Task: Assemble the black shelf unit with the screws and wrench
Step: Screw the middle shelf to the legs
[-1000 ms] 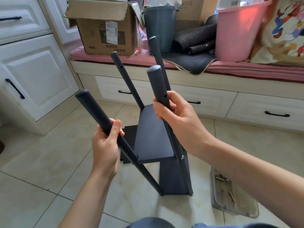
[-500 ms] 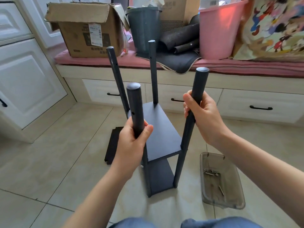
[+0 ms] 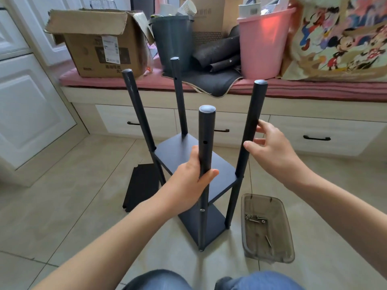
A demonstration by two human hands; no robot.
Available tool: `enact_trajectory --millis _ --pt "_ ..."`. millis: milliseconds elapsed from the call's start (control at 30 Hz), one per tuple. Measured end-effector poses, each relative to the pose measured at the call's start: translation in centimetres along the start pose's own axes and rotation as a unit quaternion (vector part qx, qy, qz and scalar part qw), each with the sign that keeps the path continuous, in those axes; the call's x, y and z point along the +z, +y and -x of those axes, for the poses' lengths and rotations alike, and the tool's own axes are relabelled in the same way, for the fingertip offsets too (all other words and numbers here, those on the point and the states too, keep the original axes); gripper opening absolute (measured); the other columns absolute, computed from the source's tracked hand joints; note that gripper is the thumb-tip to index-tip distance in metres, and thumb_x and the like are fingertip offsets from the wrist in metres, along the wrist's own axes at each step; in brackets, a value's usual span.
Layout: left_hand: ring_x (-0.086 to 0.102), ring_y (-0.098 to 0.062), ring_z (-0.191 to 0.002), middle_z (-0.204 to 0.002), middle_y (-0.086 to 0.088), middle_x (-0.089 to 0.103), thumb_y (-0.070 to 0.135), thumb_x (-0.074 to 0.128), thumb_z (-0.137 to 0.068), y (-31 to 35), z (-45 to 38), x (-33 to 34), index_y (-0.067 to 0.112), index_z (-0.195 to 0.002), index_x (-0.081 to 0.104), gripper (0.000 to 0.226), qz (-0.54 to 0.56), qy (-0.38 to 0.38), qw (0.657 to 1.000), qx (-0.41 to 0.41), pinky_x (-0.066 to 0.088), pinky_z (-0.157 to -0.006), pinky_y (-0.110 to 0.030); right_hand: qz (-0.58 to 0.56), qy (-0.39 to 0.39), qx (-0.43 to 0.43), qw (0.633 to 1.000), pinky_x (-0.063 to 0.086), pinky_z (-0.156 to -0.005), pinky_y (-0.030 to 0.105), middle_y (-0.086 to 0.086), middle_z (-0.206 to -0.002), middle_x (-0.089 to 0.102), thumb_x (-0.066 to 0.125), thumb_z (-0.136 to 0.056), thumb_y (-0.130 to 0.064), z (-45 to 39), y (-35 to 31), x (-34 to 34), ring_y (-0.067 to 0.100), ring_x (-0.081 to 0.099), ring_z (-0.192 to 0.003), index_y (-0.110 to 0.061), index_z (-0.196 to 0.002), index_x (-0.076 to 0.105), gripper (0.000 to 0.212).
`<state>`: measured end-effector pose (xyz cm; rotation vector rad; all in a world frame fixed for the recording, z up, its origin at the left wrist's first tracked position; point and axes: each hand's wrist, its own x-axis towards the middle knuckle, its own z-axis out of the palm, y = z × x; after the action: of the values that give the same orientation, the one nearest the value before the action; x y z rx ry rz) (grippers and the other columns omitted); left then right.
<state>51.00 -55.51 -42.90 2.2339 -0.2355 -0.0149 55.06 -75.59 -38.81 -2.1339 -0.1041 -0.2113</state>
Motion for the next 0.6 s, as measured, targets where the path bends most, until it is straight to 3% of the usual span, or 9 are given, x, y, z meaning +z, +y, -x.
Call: enact_trajectory --millis 100,167,267,367,467,600 --pt "0.064 -0.02 -0.088 -0.098 -0.006 0.062 0.036 0.054 -0.101 1.6 -0.8 1.0 0.031 -0.118 0.029 0.03 -0.01 -0.004 1.0 0.002 0.05 -0.072 -0.02 0.001 0.011 -0.025 1.0 0.044 -0.103 0.034 0.002 -0.136 0.052 0.055 -0.096 -0.015 1.6 -1.5 -1.1 0.017 0.054 -0.121 -0.016 -0.144 0.044 0.05" --pt "0.062 -0.022 -0.087 -0.093 -0.006 0.061 0.033 0.054 -0.102 2.6 -1.6 2.1 0.025 -0.122 0.031 0.031 -0.005 -0.019 1.0 -0.009 0.051 -0.075 -0.031 -0.039 -0.035 -0.043 0.998 0.044 -0.107 0.036 -0.002 -0.133 0.06 0.055 -0.096 -0.013 2.9 -2.5 -1.1 0.011 0.057 -0.121 -0.015 -0.139 0.052 0.043" --pt "0.059 -0.024 -0.114 -0.124 -0.006 0.06 0.027 0.055 -0.102 3.3 -2.8 3.1 0.023 -0.143 0.032 0.048 0.002 -0.099 0.995 -0.028 0.05 -0.098 -0.044 -0.107 -0.092 -0.046 0.989 0.05 -0.101 0.036 -0.007 -0.114 0.069 0.058 -0.094 -0.009 4.2 -3.5 -0.2 0.01 0.064 -0.112 -0.016 -0.127 0.059 0.034" --pt "0.057 -0.016 -0.118 -0.134 -0.001 0.058 0.023 0.065 -0.095 2.4 -3.3 1.6 0.021 -0.138 0.049 0.046 0.003 -0.15 0.984 -0.099 0.048 -0.103 -0.036 -0.087 -0.051 -0.048 0.994 0.054 -0.091 0.032 -0.008 -0.107 0.066 0.064 -0.093 -0.015 4.0 -3.3 0.2 0.011 0.066 -0.102 -0.016 -0.121 0.058 0.029" --pt "0.063 -0.018 -0.111 -0.126 -0.002 0.062 0.025 0.072 -0.091 0.2 -3.6 -2.0 0.013 -0.131 0.06 0.044 -0.019 -0.094 0.972 -0.213 0.053 -0.1 -0.035 -0.052 -0.044 -0.059 0.996 0.048 -0.073 0.012 -0.012 -0.105 0.063 0.068 -0.091 -0.024 3.6 -3.2 0.7 0.005 0.063 -0.097 -0.021 -0.116 0.055 0.028" --pt "0.064 -0.024 -0.103 -0.108 -0.006 0.062 0.026 0.068 -0.095 -3.0 -4.5 -6.5 0.005 -0.127 0.058 0.04 0.013 0.057 0.958 -0.282 0.054 -0.097 -0.041 -0.023 -0.037 -0.07 0.997 0.042 -0.067 0.009 -0.005 -0.103 0.062 0.069 -0.091 -0.026 3.2 -3.0 1.6 0.005 0.06 -0.095 -0.023 -0.109 0.053 0.024"
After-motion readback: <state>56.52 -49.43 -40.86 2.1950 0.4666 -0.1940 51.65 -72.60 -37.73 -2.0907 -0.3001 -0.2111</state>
